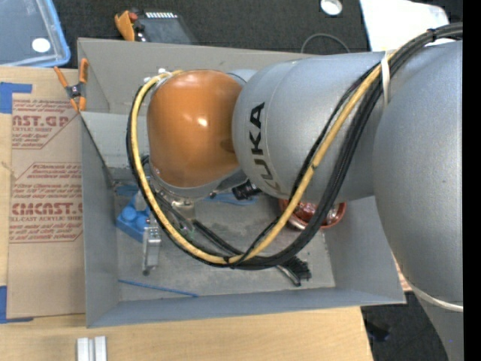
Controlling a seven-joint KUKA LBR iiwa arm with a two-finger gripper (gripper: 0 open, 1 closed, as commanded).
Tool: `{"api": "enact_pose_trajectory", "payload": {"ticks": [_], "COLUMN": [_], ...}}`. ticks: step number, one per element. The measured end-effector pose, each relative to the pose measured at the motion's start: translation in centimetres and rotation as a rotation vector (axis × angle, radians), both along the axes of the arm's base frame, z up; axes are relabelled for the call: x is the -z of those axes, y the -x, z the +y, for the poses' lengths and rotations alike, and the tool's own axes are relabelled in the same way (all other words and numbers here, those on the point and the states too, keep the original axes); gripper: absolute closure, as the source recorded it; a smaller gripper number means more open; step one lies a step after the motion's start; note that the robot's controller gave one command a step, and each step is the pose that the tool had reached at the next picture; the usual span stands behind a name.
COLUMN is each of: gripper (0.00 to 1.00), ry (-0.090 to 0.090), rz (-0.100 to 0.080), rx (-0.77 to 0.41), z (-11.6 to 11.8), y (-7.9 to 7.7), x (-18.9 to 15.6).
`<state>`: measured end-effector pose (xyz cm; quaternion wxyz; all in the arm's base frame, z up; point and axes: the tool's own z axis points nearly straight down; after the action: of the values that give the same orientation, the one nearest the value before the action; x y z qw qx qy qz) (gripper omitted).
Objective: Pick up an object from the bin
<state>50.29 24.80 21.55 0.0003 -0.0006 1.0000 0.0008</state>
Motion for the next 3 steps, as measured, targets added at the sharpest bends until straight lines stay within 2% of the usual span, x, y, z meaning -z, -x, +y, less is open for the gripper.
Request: {"api": "enact_pose_trajectory", "payload": {"ticks": [1,2,3], "gripper": [0.00,0.00,0.00], "ry": [-0.005,-0.004,-0.004], "rz": [-0.012,-0.011,-0.007], "rx": [-0.030,-0.186,-0.084], "z": [-0.1,-2.2,-8.4], "y": [-0.4,1.6,-0.8], "x": [2.0,5.9,7.0]}}
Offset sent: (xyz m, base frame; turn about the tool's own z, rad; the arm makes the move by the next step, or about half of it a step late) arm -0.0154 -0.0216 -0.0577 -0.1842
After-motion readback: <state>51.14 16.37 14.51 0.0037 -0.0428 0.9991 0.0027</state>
